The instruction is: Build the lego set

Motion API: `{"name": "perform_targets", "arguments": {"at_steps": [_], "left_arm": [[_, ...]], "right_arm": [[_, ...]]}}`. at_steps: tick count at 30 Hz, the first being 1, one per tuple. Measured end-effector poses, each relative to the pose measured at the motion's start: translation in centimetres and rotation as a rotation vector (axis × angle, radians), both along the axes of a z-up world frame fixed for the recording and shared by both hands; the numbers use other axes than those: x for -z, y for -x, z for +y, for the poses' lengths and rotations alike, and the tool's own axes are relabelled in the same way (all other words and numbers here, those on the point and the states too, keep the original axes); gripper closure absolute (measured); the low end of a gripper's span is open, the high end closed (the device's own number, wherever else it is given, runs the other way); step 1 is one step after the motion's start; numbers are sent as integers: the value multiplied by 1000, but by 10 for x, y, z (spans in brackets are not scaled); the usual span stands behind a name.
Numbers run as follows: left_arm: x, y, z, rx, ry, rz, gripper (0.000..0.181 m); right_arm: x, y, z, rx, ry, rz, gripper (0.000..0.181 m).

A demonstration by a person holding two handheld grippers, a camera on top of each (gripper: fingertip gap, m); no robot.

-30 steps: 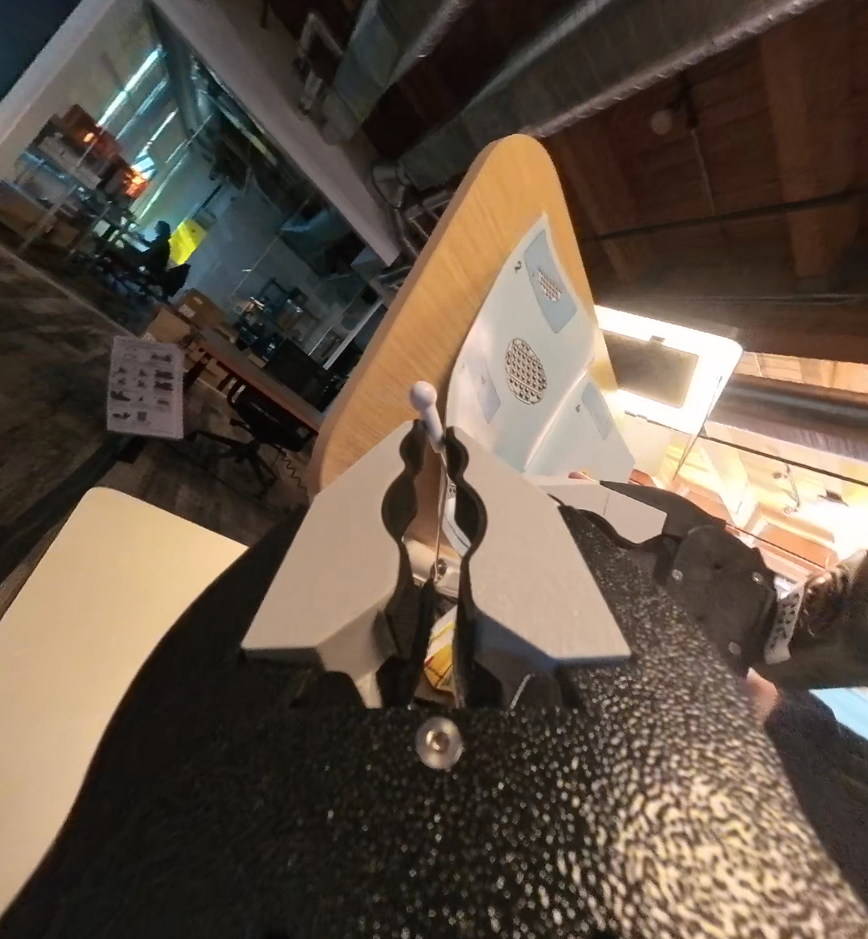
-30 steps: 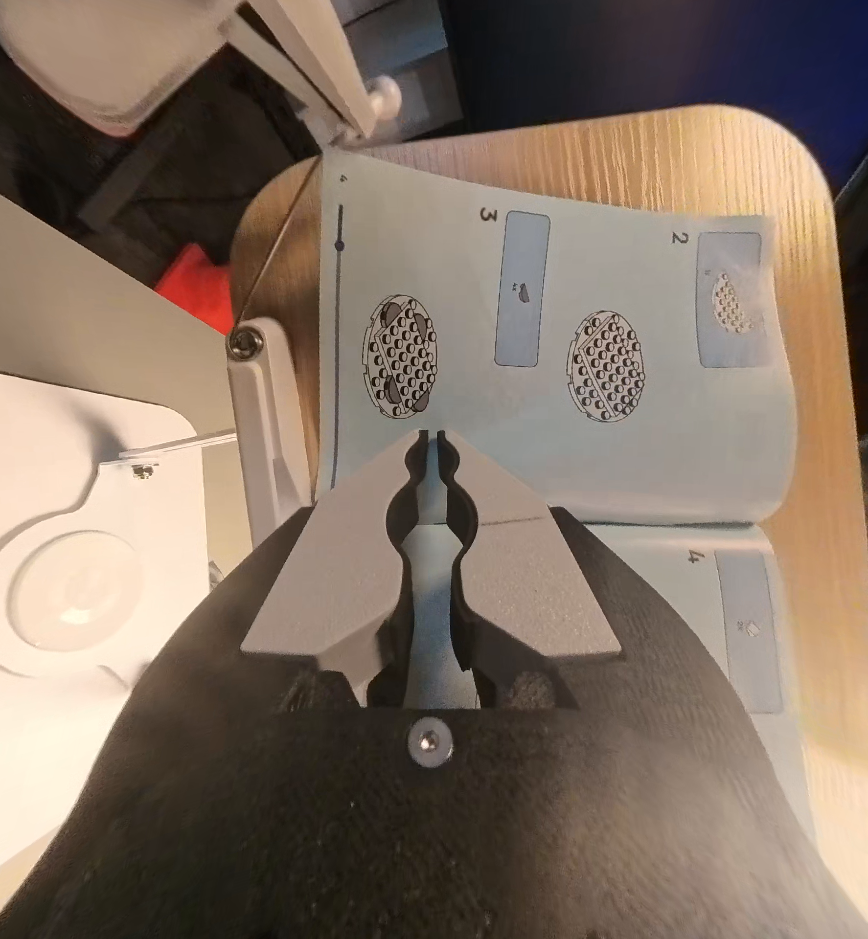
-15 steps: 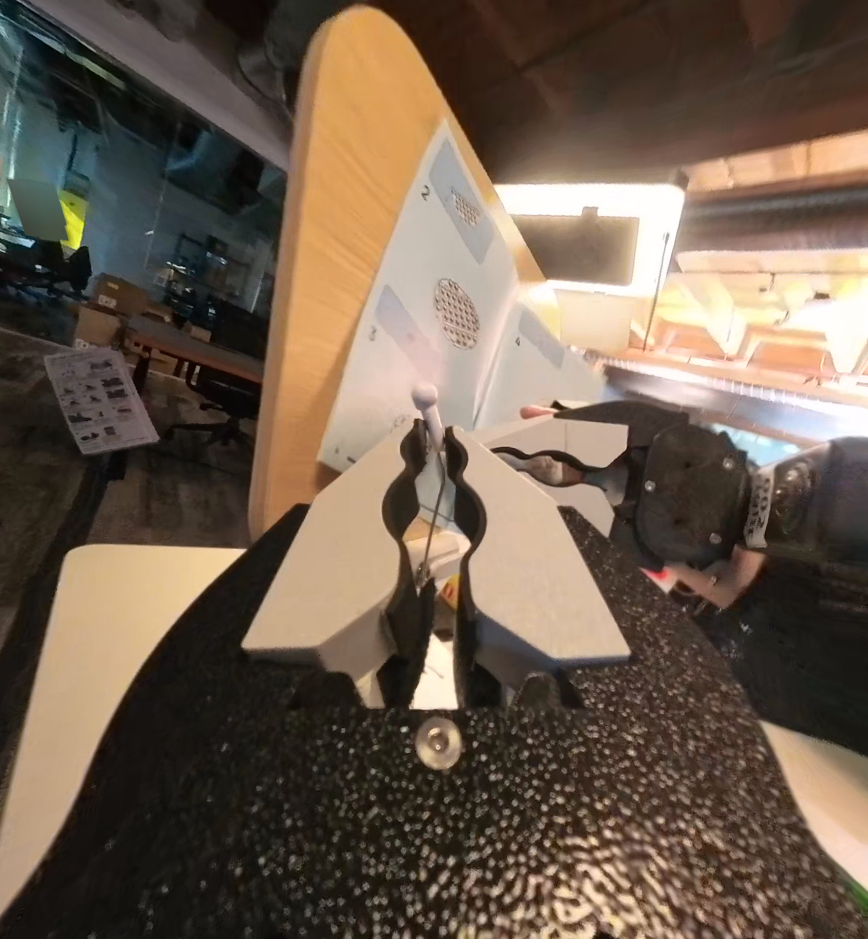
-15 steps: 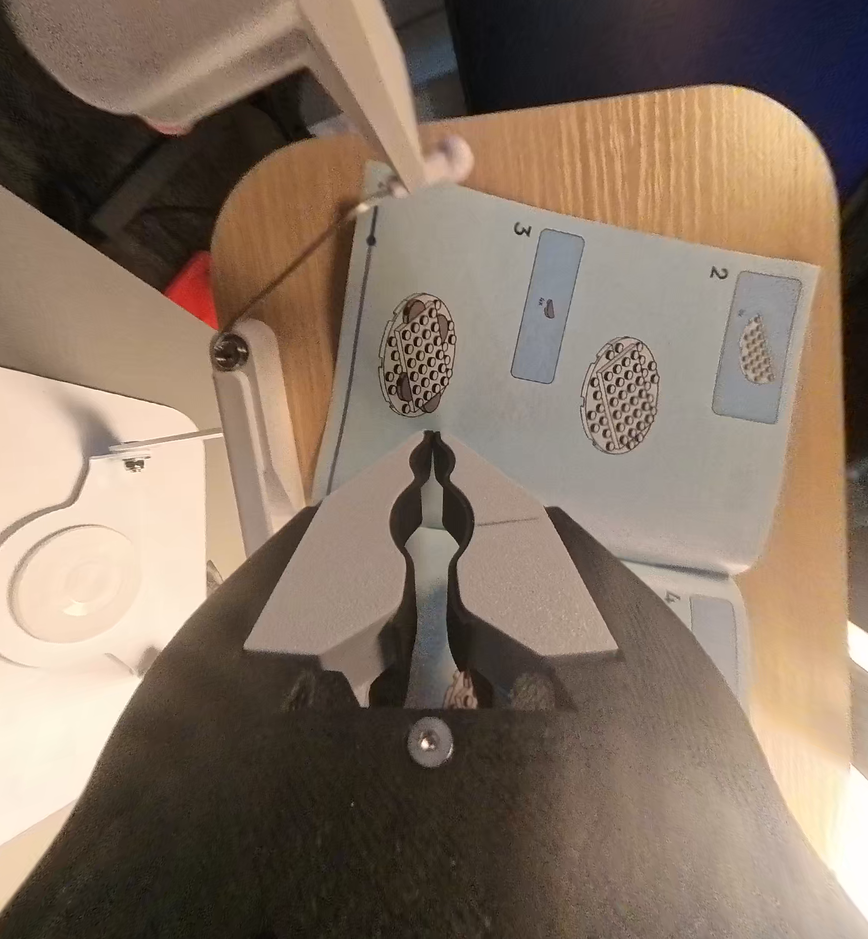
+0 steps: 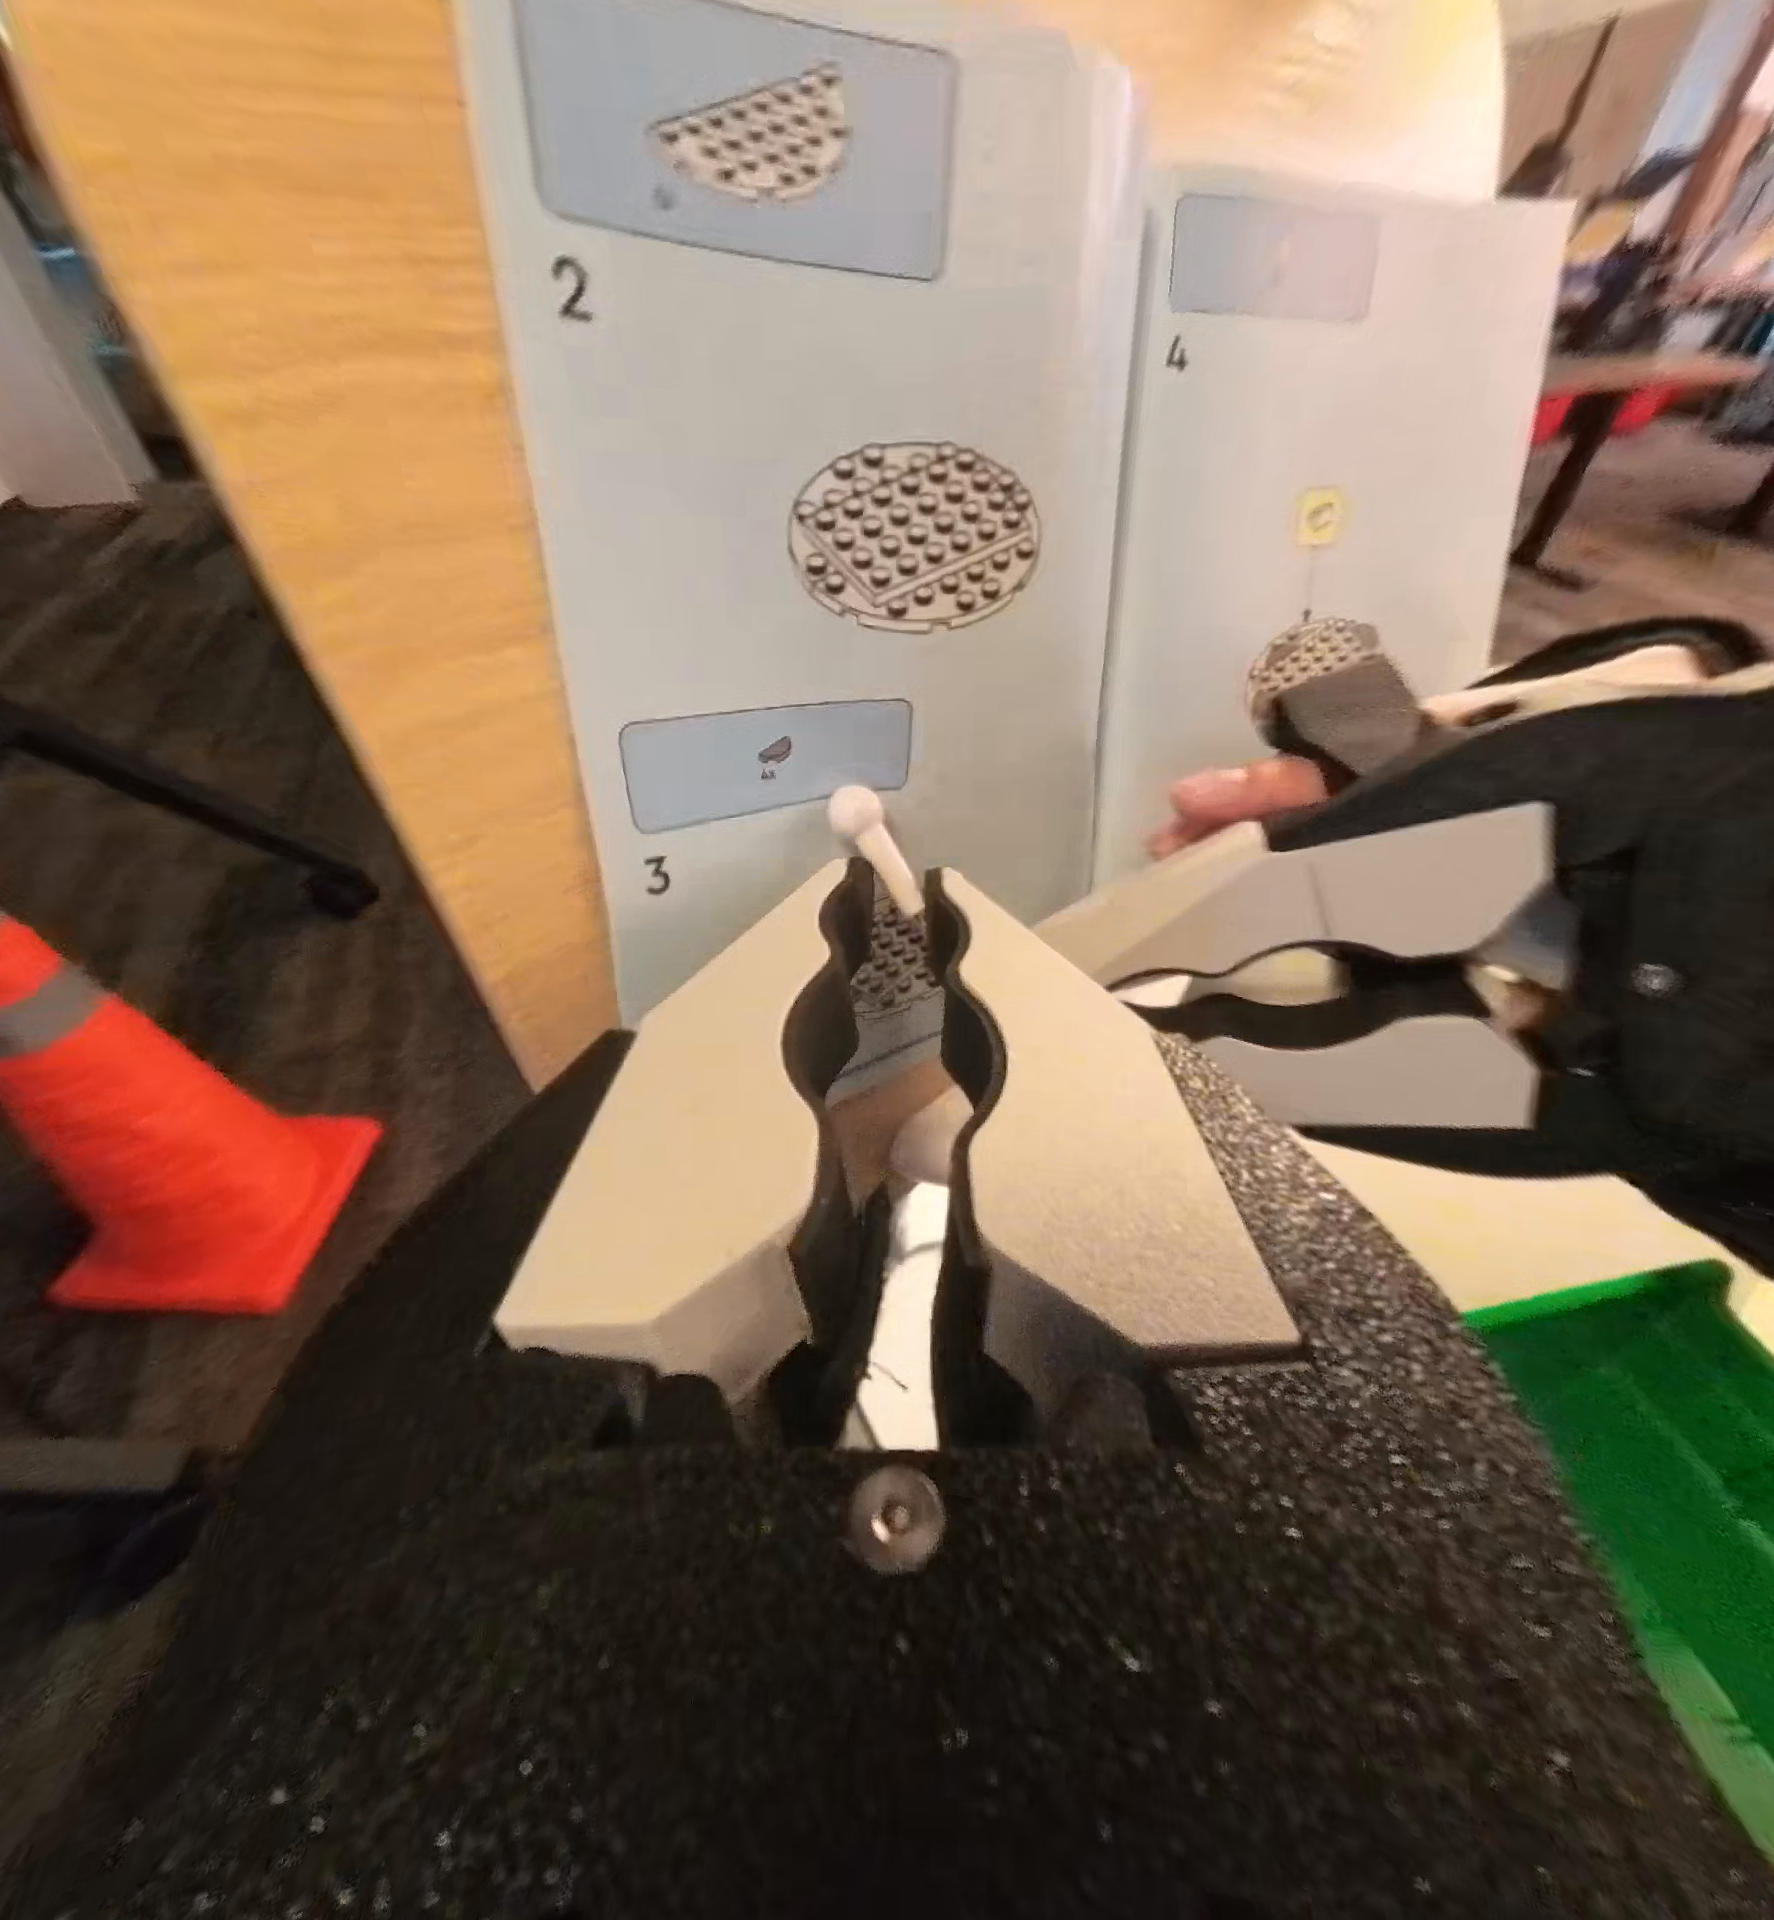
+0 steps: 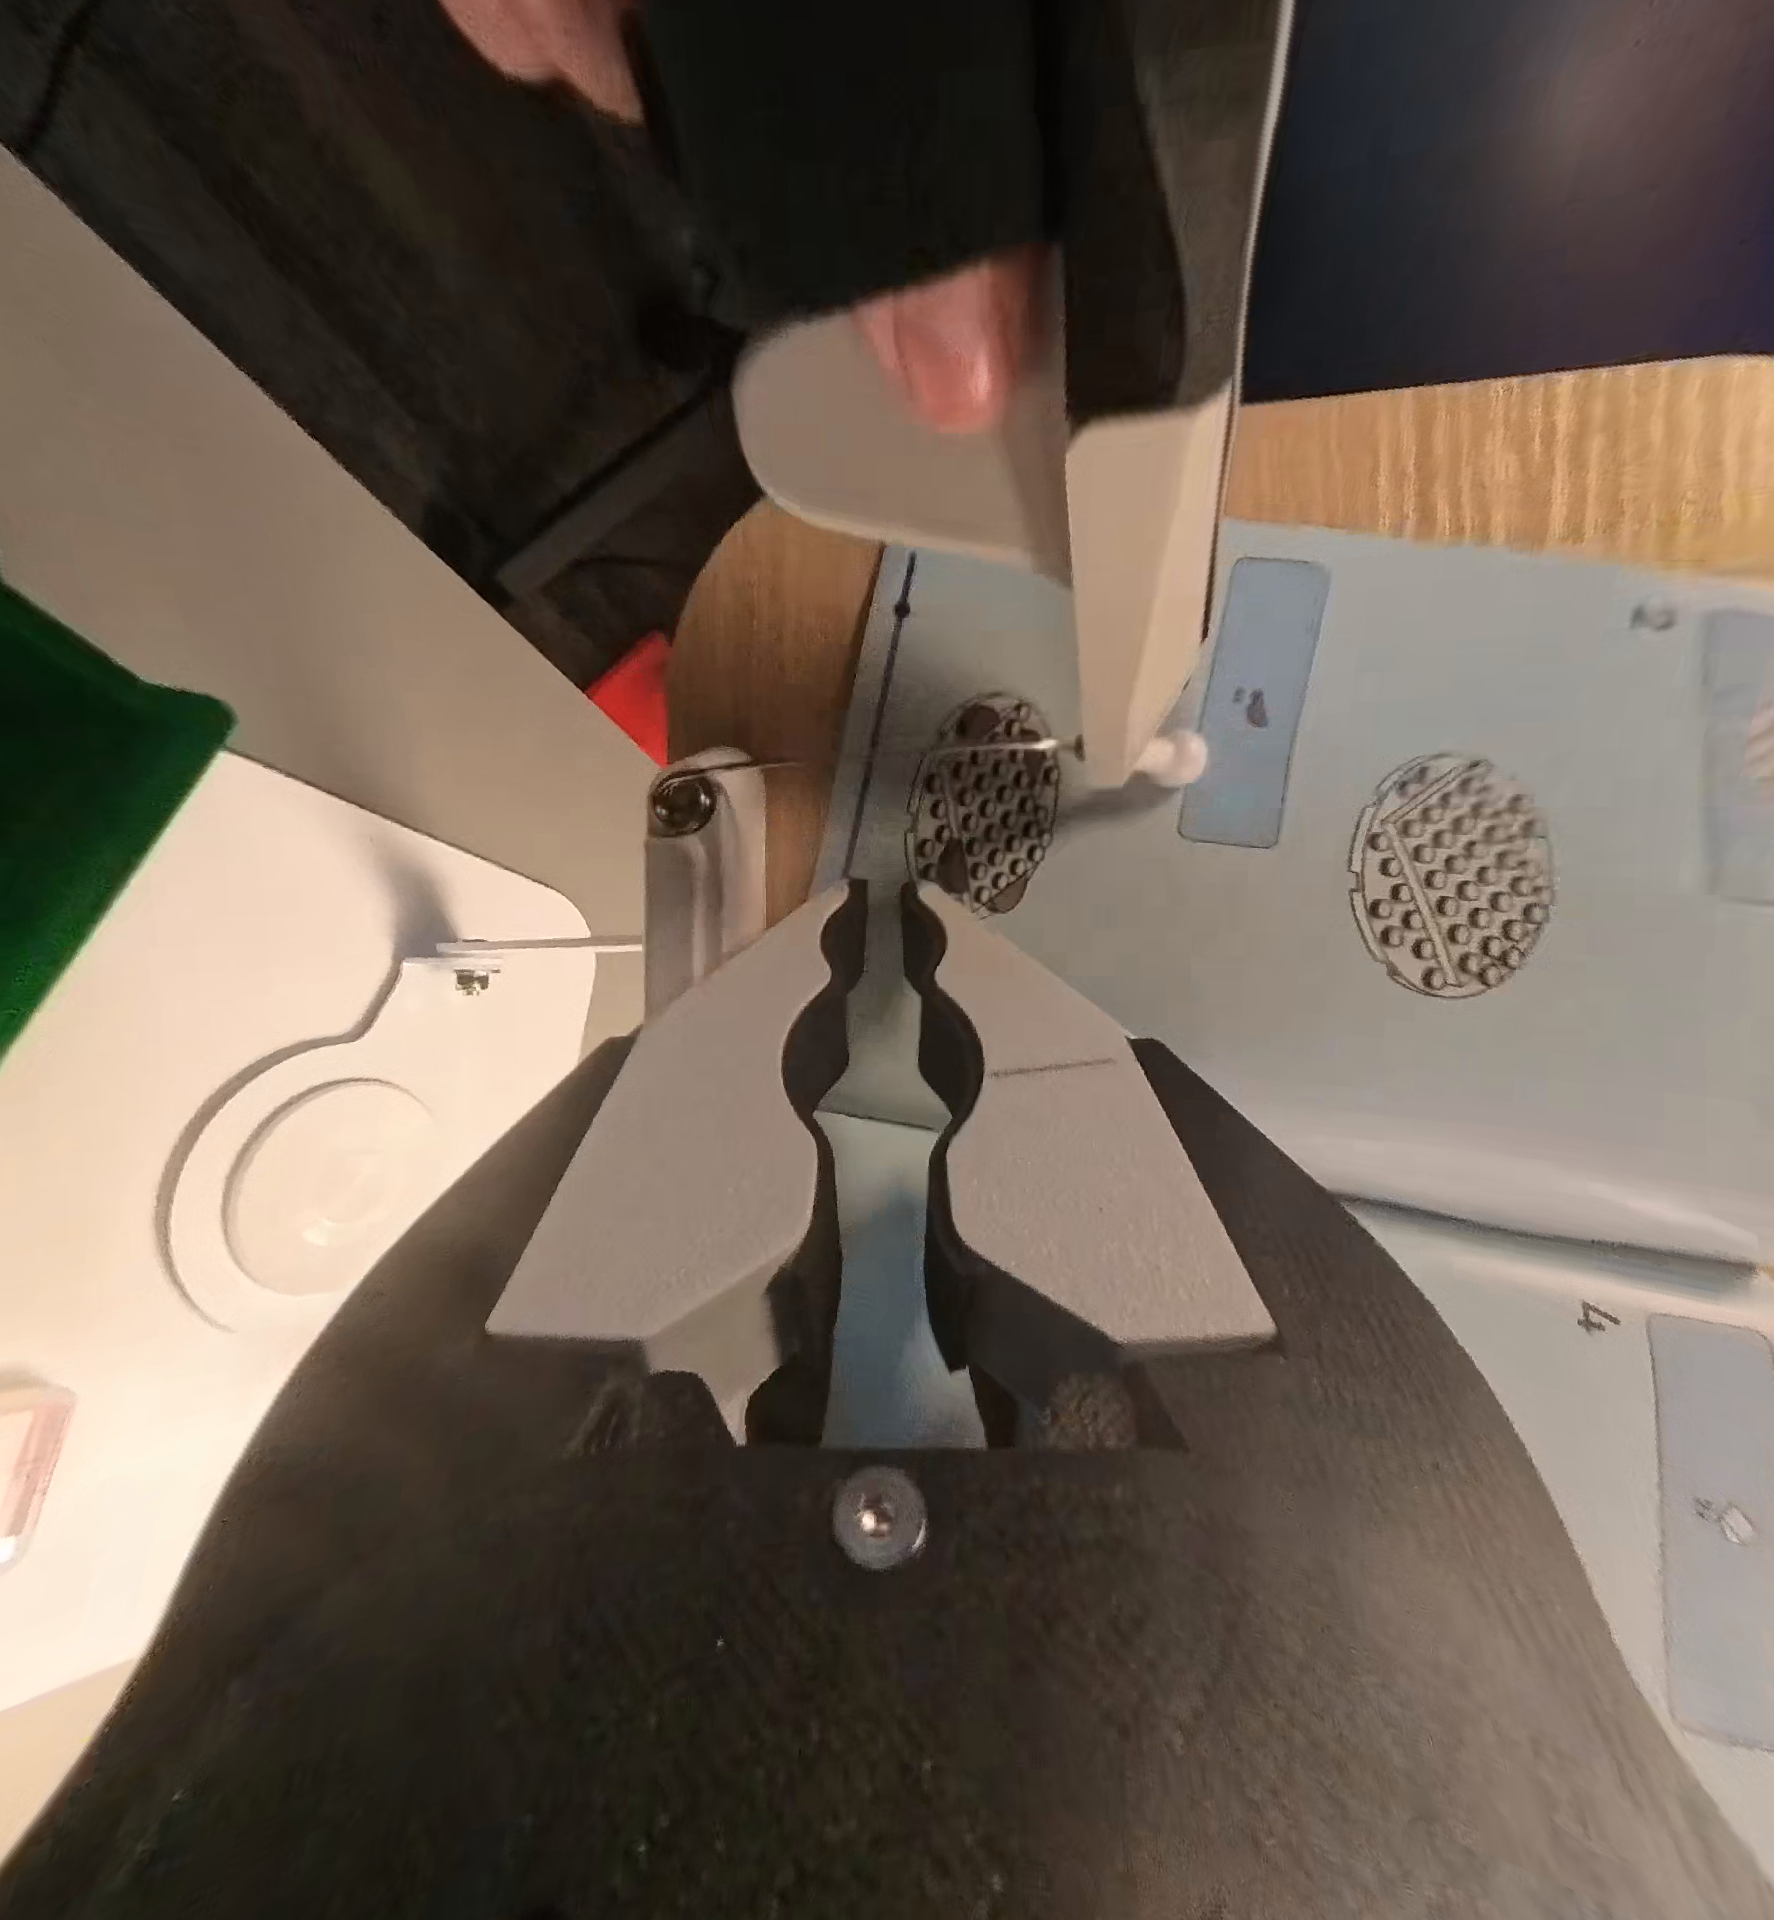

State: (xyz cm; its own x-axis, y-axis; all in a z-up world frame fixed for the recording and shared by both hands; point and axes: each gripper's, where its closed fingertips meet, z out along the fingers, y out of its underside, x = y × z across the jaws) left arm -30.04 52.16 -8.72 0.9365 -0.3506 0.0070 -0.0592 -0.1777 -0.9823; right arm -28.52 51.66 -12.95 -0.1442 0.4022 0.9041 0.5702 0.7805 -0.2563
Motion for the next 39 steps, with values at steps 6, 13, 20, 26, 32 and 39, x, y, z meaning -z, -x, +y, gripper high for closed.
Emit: {"name": "perform_targets", "arguments": {"at_steps": [6, 13, 20, 26, 32, 39], "left_arm": [[0, 6, 0, -167, 55, 240, 173], [-27, -13, -23, -239, -106, 344, 179], [-50, -34, -27, -220, -153, 316, 181], [-76, -9, -36, -210, -159, 119, 181], [-52, 21, -28, -322, -53, 262, 181], [-90, 11, -25, -194, -336, 95, 112]], "right_arm": [[-44, -48, -26, 35, 68, 448, 164], [-34, -160, 10, 251, 488, 847, 138], [-31, -154, 38, 340, 820, 856, 133], [-47, -145, 56, 353, 742, 809, 176], [-61, -144, 68, 347, 585, 635, 181], [-57, -146, 71, 341, 587, 569, 181]]}}
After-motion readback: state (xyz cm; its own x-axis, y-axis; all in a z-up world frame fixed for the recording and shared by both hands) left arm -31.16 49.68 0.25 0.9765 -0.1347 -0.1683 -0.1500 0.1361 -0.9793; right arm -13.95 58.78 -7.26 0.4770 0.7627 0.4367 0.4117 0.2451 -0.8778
